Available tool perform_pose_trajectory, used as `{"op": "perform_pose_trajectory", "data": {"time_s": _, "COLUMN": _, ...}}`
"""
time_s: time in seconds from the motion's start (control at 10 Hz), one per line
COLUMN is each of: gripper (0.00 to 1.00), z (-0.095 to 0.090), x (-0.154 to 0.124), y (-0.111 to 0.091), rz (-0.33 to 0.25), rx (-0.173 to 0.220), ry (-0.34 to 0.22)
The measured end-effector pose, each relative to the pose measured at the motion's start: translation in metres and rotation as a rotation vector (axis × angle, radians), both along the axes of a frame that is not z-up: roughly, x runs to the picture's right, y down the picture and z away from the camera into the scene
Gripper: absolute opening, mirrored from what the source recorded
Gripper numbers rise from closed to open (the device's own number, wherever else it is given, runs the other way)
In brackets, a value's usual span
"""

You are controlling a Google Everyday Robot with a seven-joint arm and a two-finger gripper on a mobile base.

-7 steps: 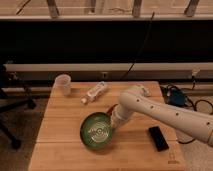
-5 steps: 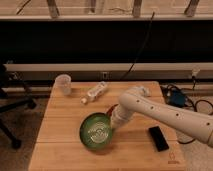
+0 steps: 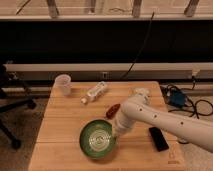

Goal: Drag the ceramic bowl in a circle

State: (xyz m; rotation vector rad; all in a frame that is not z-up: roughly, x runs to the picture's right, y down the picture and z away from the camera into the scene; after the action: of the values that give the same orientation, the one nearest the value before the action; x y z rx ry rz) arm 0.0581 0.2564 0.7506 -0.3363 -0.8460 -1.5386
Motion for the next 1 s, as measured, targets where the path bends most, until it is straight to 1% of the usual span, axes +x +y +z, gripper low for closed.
{"op": "perform_pose_trajectory", "data": {"time_s": 0.3, "gripper": 0.0, "z": -0.015, "x": -0.007, "y": 0.018, "rz": -0.06, "rx": -0.003, "ry": -0.01}}
{"op": "perform_pose_trajectory", "data": {"time_s": 0.5, "gripper": 0.0, "z": -0.022, "x": -0.03, "y": 0.022, "rz": -0.135, "rx": 0.011, "ry": -0.028}}
{"op": "perform_pose_trajectory", "data": {"time_s": 0.7, "gripper": 0.0, "z": -0.025, "x": -0.049, "y": 0.024, "rz": -0.186, "rx": 0.021, "ry": -0.052}}
{"op": "perform_pose_trajectory", "data": {"time_s": 0.9, "gripper": 0.0, "z": -0.023, "x": -0.076, "y": 0.021, "rz": -0.244, "rx": 0.032, "ry": -0.091}}
{"op": "perform_pose_trajectory", "data": {"time_s": 1.0, "gripper": 0.0, "z": -0.021, "x": -0.085, "y": 0.018, "rz": -0.261, "rx": 0.035, "ry": -0.106}}
